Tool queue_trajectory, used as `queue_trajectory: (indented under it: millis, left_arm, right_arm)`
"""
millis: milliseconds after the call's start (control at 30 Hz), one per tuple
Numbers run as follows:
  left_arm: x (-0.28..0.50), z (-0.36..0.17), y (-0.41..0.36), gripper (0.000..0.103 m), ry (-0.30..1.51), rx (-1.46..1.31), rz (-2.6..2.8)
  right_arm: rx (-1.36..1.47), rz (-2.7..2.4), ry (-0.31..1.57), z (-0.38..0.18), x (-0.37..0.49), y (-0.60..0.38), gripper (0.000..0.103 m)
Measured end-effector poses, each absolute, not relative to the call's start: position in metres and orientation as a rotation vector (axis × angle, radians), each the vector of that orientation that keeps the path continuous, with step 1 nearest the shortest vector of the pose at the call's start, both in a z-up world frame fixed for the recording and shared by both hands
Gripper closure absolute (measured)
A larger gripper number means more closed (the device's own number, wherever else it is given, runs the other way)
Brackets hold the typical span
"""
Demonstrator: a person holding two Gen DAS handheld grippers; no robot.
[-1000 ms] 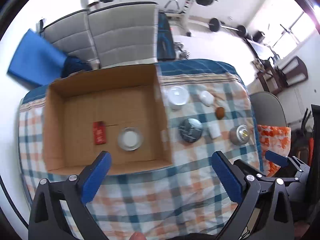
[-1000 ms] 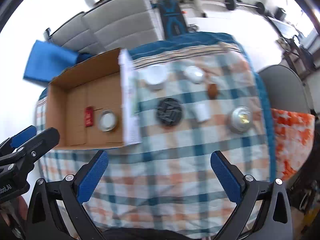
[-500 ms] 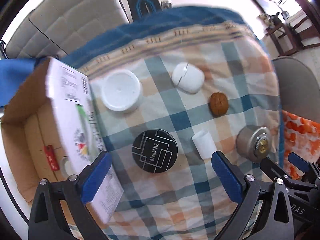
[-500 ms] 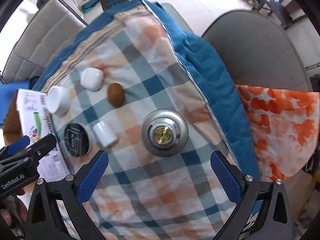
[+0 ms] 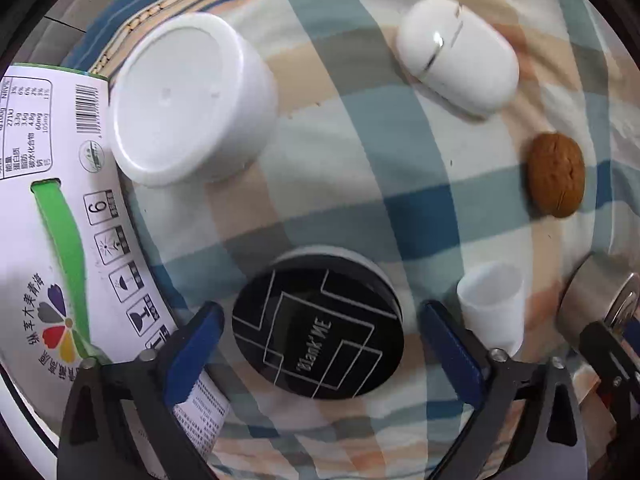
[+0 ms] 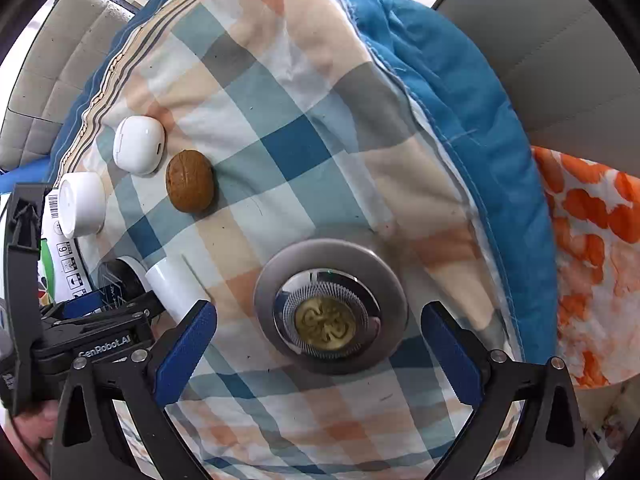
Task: Organize rigid objects
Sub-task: 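Grasp the black round tin with the left tool while the right tool grasps the silver tin, then carry the black tin and silver tin into the cardboard box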
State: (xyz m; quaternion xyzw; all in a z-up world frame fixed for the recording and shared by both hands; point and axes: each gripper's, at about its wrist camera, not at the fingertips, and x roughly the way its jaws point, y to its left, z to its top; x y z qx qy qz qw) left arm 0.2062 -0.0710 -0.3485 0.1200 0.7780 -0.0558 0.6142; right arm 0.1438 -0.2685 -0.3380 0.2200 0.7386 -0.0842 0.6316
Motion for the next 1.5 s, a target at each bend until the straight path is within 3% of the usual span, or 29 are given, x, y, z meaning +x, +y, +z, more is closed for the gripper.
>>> queue_trajectory:
  millis: [33, 100, 133, 567, 733, 1233, 1500]
  left_arm:
    - [0.207, -0.346, -0.069, 0.028, 1.775, 0.263, -0.119]
    - [0.208, -0.344, -0.067, 0.028, 1.763, 0.233, -0.111]
    - [0.207, -0.343, -0.068, 0.028, 1.753, 0.232, -0.112]
    - [0.201, -0.353, -0.06, 0.026, 1.748, 0.191, -0.17]
    - [0.201, -0.352, -0.072, 0.029, 1.719, 0.213, -0.167]
    - [0.168, -0.255, -0.085, 0.029, 1.567, 0.168, -0.236]
    - [0.163, -0.168, -0.045, 0.029, 1.437, 0.12, -0.295]
  right_arm:
    - [0.492, -0.202, 1.701, -0.341, 0.145, -0.269, 0.004]
    - [0.463, -0.209, 1.723, -0.345, 0.147, -0.267, 0.024]
    - [0.452, -0.208, 1.726, -0.347, 0.147, -0.267, 0.026]
    - [0.45, -0.227, 1.752, -0.369, 0.146, -0.267, 0.027]
    - [0.421, -0.25, 1.755, -0.376, 0.146, -0.259, 0.028]
    - [0.392, -0.168, 1.697, -0.314, 0.125, -0.223, 0.03]
    - [0.41, -0.052, 1.607, -0.246, 0.126, -0.197, 0.03]
